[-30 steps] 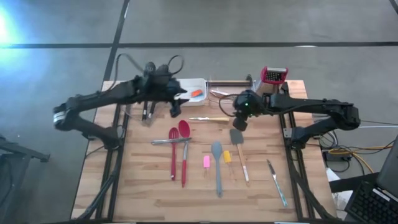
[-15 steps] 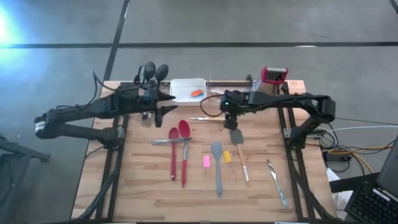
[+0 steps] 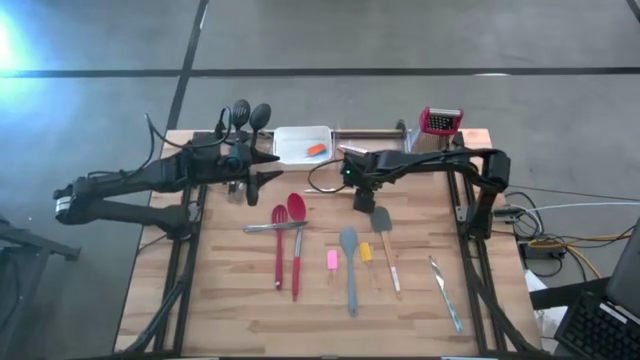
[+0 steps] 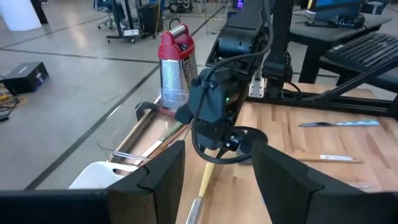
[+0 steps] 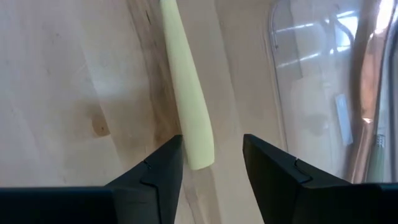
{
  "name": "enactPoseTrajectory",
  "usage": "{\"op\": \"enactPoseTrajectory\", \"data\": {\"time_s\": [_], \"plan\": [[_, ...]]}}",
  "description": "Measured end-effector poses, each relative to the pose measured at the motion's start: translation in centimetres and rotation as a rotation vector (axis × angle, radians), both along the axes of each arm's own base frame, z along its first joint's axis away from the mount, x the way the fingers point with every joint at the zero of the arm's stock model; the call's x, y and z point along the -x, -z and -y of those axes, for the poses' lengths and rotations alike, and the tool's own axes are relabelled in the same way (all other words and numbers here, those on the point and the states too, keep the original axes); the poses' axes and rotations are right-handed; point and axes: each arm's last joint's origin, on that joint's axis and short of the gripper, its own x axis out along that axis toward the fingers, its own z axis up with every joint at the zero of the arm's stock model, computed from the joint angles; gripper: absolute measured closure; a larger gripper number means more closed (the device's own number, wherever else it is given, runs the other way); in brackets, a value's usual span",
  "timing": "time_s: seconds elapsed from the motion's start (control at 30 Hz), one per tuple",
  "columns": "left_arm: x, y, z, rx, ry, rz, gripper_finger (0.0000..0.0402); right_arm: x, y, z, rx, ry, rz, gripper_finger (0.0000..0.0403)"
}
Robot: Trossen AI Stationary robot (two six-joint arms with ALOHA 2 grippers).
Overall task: Pick & Place Kitchen Items
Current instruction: Put the yellow table knife into the right transparent bin
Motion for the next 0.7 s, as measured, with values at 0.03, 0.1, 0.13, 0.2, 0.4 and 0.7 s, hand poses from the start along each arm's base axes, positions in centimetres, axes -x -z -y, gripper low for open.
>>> {"op": "enactPoseTrajectory", "data": {"time_s": [0.03, 0.1, 0.13, 0.2, 0.4, 0.7], "plan": [[0.0, 0.0, 0.0, -0.001, -0.001, 0.000, 0.0211, 0.0, 0.0, 0.0, 0.000, 0.000, 0.001, 0.0245], [-0.1, 0.0, 0.0, -0.001, -0.005, -0.003, 0.0212, -0.1, 0.2, 0.0, -0.002, 0.001, -0.003, 0.0247], [-0.1, 0.1, 0.0, -0.001, -0.005, -0.005, 0.0212, -0.1, 0.3, 0.0, -0.003, 0.002, -0.004, 0.0247], [-0.2, 0.1, -0.1, 0.000, -0.005, -0.009, 0.0211, 0.0, 0.4, 0.0, -0.005, 0.003, -0.011, 0.0247], [-0.3, 0.3, -0.1, -0.009, -0.005, -0.019, 0.0211, -0.1, 0.0, -0.3, 0.048, 0.014, -0.035, 0.0244], [-0.3, 0.3, -0.1, -0.027, -0.005, -0.024, 0.0213, -0.7, -1.1, -3.4, 0.181, -0.110, -0.112, 0.0243]]}}
